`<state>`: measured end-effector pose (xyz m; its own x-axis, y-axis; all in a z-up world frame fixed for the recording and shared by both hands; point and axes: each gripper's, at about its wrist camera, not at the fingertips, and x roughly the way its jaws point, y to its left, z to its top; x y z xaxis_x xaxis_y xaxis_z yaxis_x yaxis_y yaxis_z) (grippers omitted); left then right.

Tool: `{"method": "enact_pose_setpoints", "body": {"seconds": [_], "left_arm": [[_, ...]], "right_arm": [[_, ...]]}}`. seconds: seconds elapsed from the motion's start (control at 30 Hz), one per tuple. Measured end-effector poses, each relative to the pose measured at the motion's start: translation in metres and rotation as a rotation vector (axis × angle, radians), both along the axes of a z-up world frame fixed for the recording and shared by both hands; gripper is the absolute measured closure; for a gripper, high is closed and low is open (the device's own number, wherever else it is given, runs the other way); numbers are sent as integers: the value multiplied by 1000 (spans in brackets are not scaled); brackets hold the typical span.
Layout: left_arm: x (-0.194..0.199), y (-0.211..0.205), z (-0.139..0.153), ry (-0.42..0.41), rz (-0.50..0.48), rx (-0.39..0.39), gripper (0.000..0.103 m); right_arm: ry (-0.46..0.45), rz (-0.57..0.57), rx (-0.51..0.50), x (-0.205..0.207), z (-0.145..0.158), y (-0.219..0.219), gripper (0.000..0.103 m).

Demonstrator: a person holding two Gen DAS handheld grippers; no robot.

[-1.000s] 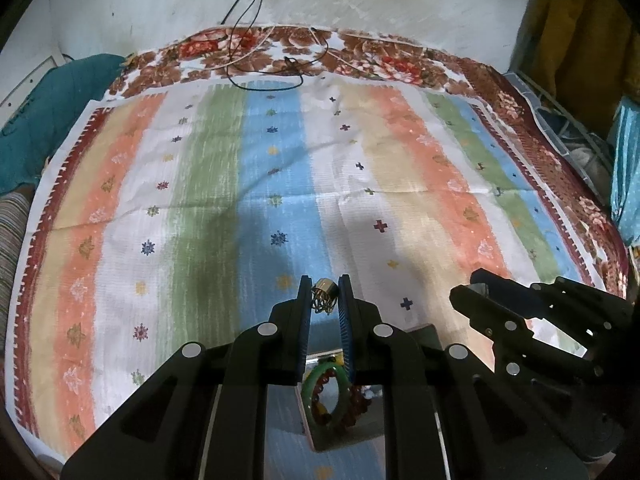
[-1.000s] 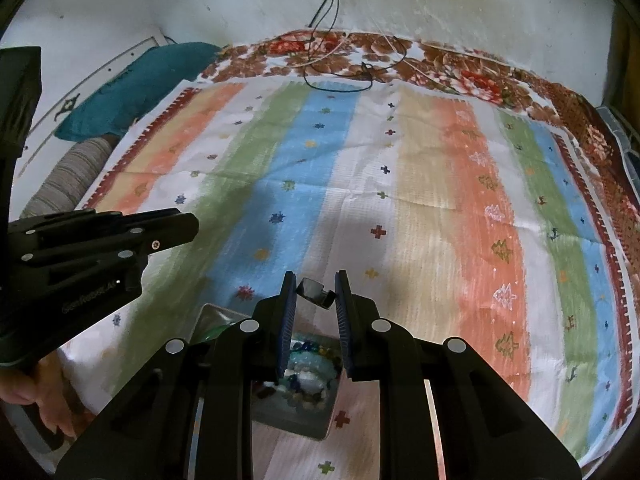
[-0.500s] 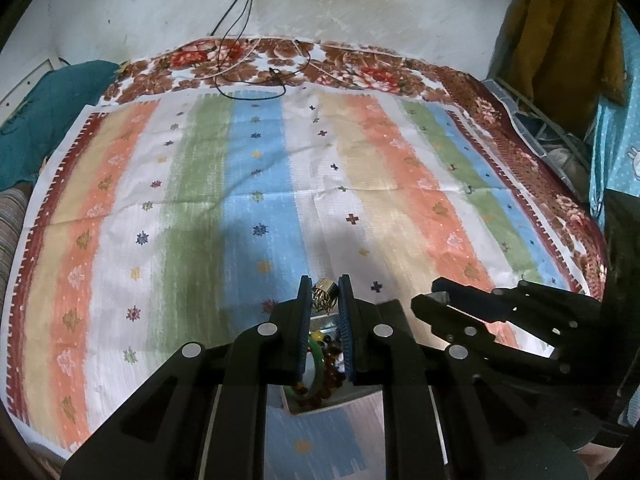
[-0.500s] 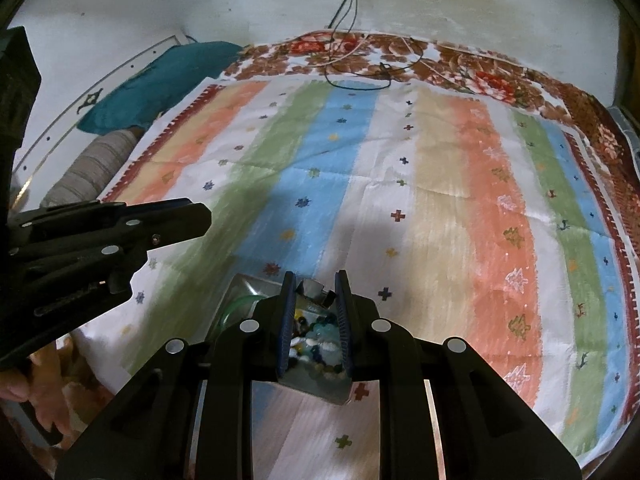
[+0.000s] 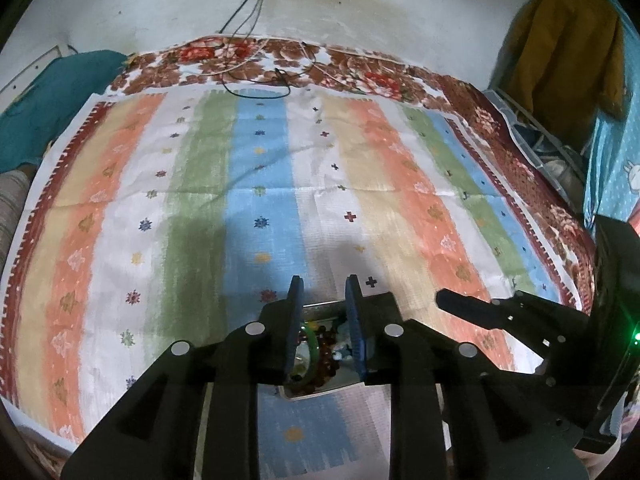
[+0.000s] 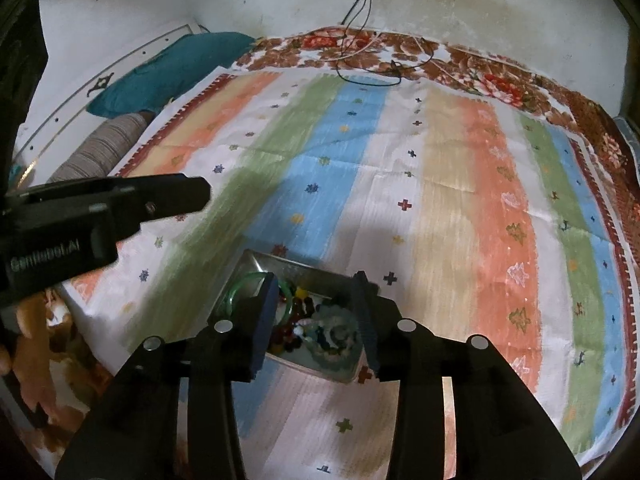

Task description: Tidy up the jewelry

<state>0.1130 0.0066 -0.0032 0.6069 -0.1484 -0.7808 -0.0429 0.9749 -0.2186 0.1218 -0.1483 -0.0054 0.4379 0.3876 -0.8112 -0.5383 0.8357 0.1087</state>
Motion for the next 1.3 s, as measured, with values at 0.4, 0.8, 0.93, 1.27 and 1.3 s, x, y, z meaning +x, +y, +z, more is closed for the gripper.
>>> {"method": "enact_pose_setpoints", "body": {"seconds": [0.4, 0.8, 0.93, 1.27, 1.3], "left_arm": [[-36, -1, 6, -28, -20, 37, 54], [-71, -14, -4, -28, -58, 107, 12], [-80, -20, -7, -28, -66, 156, 6], [-97, -28, -5, -75, -69, 224, 6], [-99, -29, -5, -82, -67, 233, 6]], "right_arm": [[-35, -3, 26, -24, 9, -22, 44], [-51, -20, 71, -47, 9, -45, 24], [-76, -19, 78, -57, 11, -51, 16], [-115, -10, 98, -76, 15, -60, 10], [-115, -13, 106, -77, 16, -62, 10]]}}
